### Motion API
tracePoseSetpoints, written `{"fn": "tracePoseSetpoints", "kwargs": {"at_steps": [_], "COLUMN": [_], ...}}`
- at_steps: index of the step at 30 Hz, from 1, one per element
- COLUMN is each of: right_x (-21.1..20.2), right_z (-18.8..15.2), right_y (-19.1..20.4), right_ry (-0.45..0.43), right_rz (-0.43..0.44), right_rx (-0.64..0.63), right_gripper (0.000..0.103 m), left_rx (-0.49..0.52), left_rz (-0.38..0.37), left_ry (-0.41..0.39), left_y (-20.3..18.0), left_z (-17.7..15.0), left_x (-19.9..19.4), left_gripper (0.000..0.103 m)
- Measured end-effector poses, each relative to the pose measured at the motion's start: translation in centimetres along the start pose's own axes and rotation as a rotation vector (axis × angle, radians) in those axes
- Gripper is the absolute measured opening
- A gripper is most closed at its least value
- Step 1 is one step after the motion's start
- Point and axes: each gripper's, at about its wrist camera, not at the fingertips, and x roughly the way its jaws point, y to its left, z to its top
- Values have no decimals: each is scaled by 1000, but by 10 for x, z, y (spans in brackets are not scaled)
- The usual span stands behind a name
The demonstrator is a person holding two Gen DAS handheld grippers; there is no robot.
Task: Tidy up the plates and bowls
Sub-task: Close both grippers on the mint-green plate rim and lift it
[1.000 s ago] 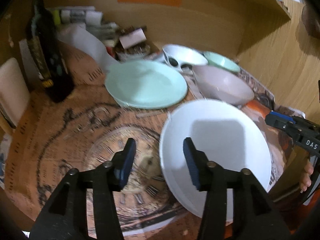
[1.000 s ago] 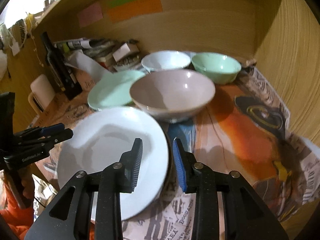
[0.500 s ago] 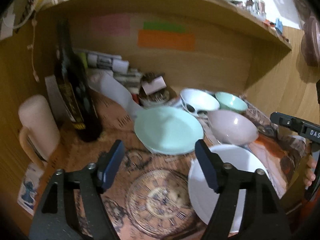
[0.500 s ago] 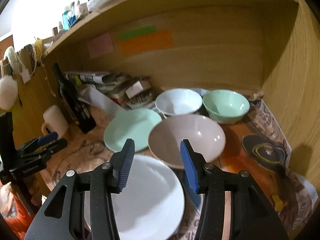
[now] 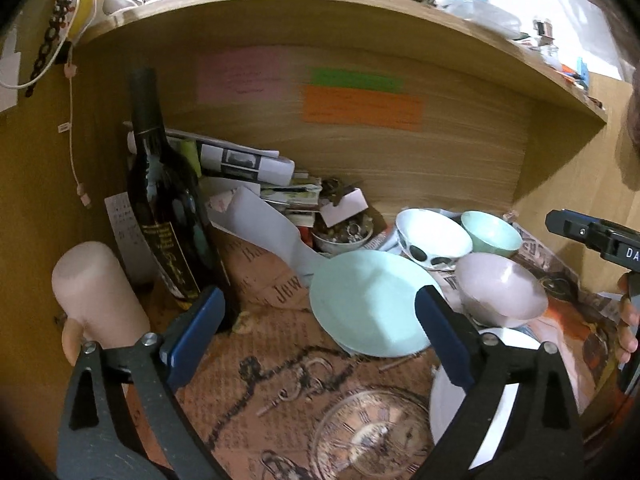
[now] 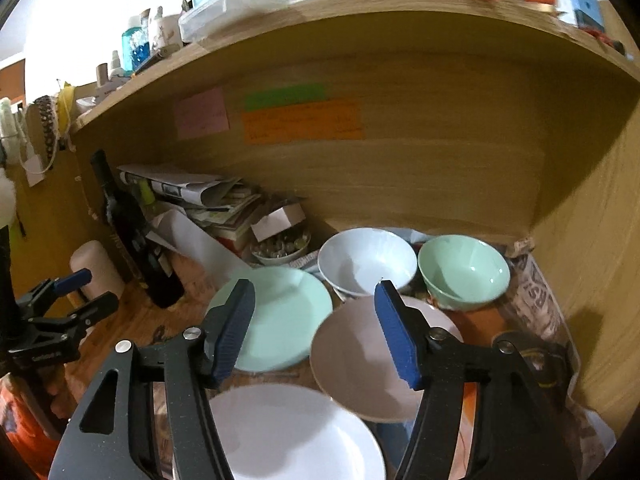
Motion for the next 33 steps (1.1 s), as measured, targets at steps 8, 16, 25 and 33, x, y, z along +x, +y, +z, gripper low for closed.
{"fn": "tracePoseSetpoints", "kwargs": {"at_steps": [8, 16, 25, 33], "right_x": [44, 101, 156, 185], "right_z": [16, 21, 5, -3], "right_y": [-2, -8, -4, -8], "right_ry": [71, 196, 423, 545], "right_rz": [25, 18, 26, 13], "right_rx": [19, -1, -75, -101], "right_gripper": [59, 59, 45, 42], "left_rx": [-52, -85, -54, -45], "left_rz": [-45, -54, -92, -135], "left_ry": [108, 241, 286, 379], "left_y": [22, 33, 27, 21], "left_z": [8, -2, -11, -22], "left_x": [48, 102, 129, 151], "left_gripper": [99, 99, 87, 56]}}
